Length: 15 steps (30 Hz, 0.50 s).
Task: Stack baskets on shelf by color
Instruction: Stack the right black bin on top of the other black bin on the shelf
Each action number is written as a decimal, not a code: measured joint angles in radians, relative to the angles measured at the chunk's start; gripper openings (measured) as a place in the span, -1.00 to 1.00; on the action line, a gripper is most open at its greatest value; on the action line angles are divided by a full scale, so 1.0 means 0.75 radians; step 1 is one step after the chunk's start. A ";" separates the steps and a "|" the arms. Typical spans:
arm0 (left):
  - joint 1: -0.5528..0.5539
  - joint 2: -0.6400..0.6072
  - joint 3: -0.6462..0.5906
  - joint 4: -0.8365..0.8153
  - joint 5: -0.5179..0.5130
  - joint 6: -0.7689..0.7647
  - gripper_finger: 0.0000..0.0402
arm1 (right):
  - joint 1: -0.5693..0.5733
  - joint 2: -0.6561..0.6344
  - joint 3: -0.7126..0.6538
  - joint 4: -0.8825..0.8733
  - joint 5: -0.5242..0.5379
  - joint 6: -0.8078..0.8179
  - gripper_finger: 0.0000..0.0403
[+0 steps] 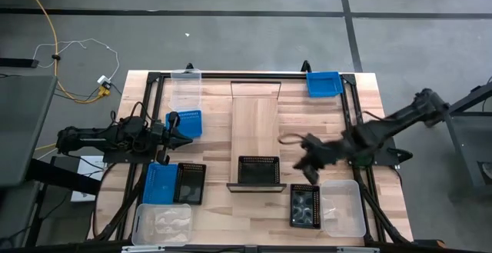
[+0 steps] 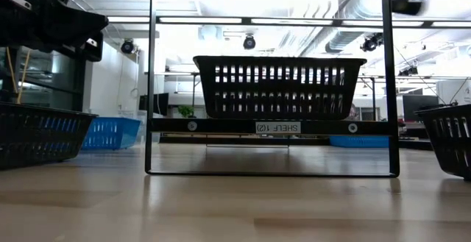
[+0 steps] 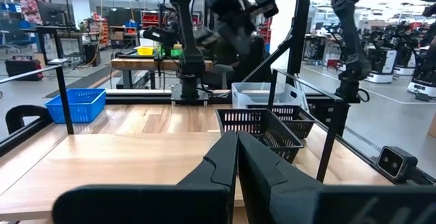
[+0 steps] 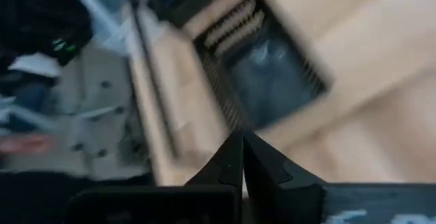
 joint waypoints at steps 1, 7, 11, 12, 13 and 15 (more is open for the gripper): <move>0.000 0.000 0.000 0.000 0.000 0.000 -0.98 | 0.047 -0.022 -0.030 0.007 0.001 0.061 -0.99; 0.000 0.000 0.000 -0.001 0.000 0.000 -0.98 | 0.190 0.012 -0.096 0.003 -0.100 0.177 -0.74; 0.000 0.000 0.000 -0.001 0.000 0.000 -0.98 | 0.190 0.119 -0.096 -0.006 -0.287 0.043 -0.39; 0.000 0.000 0.000 0.000 0.000 0.001 -0.98 | 0.189 0.147 -0.096 -0.023 -0.303 -0.005 -0.30; 0.000 0.000 0.000 0.001 0.000 0.001 -0.98 | 0.187 0.174 -0.096 -0.054 -0.302 -0.062 -0.21; 0.000 0.000 0.000 0.000 0.000 0.000 -0.98 | 0.178 0.231 -0.096 -0.103 -0.259 -0.163 -0.05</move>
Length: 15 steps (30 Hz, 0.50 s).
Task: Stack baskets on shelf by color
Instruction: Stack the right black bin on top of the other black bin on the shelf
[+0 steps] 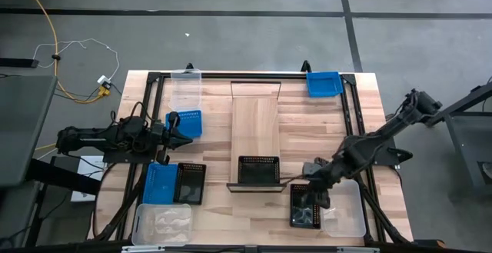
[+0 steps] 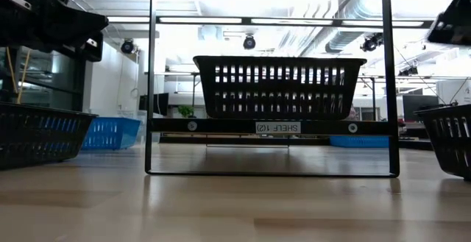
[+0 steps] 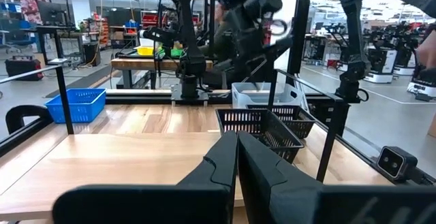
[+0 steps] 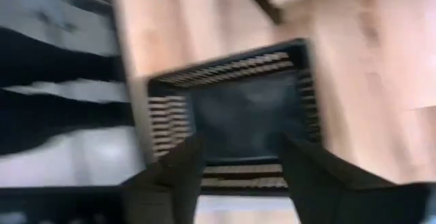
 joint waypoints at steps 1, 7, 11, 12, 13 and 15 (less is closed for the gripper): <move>0.000 0.000 0.000 0.001 0.000 0.000 -0.98 | -0.004 0.024 0.000 -0.030 0.028 -0.036 0.02; 0.000 0.000 0.000 0.000 0.000 0.000 -0.98 | -0.025 0.151 0.000 -0.061 0.073 -0.237 0.18; 0.000 0.000 0.000 0.001 0.000 0.000 -0.98 | -0.022 0.228 0.000 -0.056 0.049 -0.271 0.16; 0.000 0.000 0.000 0.000 0.000 0.000 -0.98 | -0.019 0.243 0.000 -0.048 0.053 -0.271 0.15; 0.000 0.000 0.000 0.000 0.000 0.000 -0.98 | -0.016 0.258 0.000 -0.042 0.065 -0.271 0.13; 0.000 0.000 0.000 0.000 0.000 0.000 -0.98 | -0.015 0.283 0.000 -0.029 0.085 -0.271 0.10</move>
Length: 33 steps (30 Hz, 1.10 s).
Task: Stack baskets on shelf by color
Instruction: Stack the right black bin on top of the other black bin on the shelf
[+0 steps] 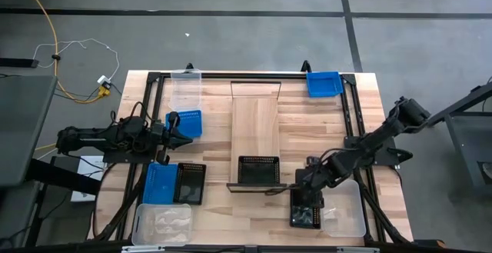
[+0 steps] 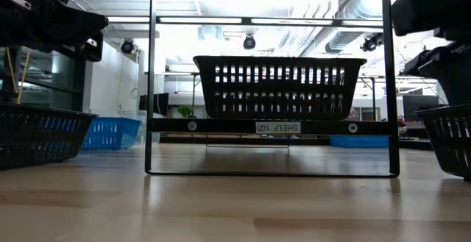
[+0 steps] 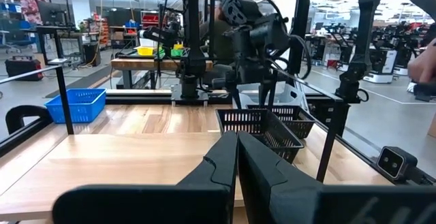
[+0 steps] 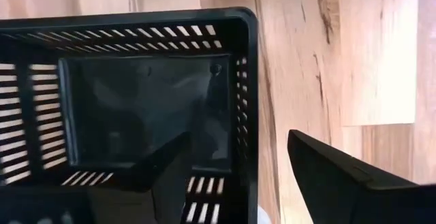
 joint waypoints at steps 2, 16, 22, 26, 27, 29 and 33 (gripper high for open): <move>0.000 0.000 0.000 0.000 0.000 0.000 -0.98 | 0.000 0.022 0.000 0.002 0.006 0.001 0.05; 0.000 0.000 0.000 0.000 0.000 0.000 -0.98 | -0.001 0.011 0.000 0.046 -0.056 0.034 -0.93; -0.001 0.000 0.000 0.000 0.001 0.000 -0.98 | -0.004 -0.173 0.000 0.055 -0.103 0.071 -0.97; 0.000 0.000 0.000 0.000 0.000 0.000 -0.98 | -0.004 -0.348 0.000 0.095 -0.202 0.071 -0.99; 0.000 0.000 0.000 0.000 0.000 0.000 -0.98 | -0.004 -0.393 0.000 0.106 -0.237 0.074 -0.99; 0.000 0.000 0.000 0.000 0.000 0.000 -0.98 | -0.004 -0.477 0.016 0.105 -0.279 0.099 -0.99; 0.000 0.000 0.000 0.000 0.000 0.000 -0.98 | -0.026 -0.589 0.138 0.080 -0.256 0.041 -0.99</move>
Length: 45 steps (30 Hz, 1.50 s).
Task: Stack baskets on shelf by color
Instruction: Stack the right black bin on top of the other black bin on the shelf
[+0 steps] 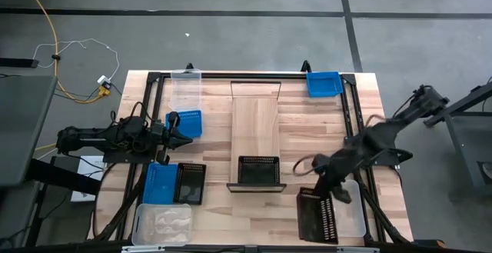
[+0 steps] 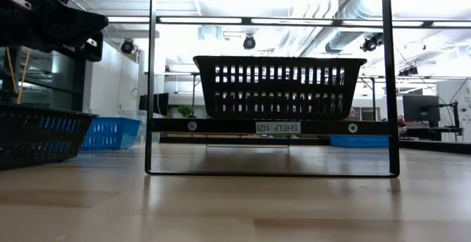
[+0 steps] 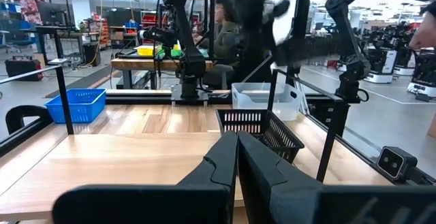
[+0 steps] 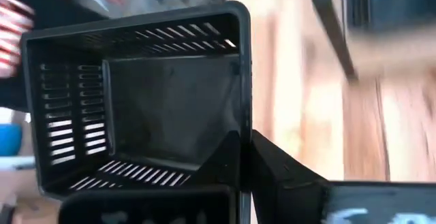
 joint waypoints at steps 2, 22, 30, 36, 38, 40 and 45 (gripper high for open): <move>0.000 0.000 0.000 0.000 0.000 0.001 -0.98 | -0.038 -0.010 0.113 -0.032 0.047 -0.100 -0.99; 0.000 0.000 0.000 0.000 0.000 0.000 -0.98 | -0.577 0.696 1.373 -0.420 0.258 -1.730 -1.00; 0.000 0.000 0.000 0.000 0.000 0.000 -0.98 | -0.617 0.891 1.585 -0.651 0.110 -1.836 -1.00; 0.000 0.000 0.000 0.000 0.000 0.001 -0.98 | -0.614 0.892 1.602 -0.725 0.111 -1.814 -1.00; 0.000 0.000 0.000 0.000 0.000 0.000 -0.98 | -0.613 0.889 1.602 -0.740 0.111 -1.776 -1.00; 0.000 0.000 0.000 0.000 0.000 0.000 -0.98 | -0.612 0.888 1.602 -0.761 0.111 -1.748 -1.00; 0.000 0.000 0.000 0.000 0.000 0.000 -0.98 | -0.604 0.888 1.602 -0.825 0.152 -1.740 -1.00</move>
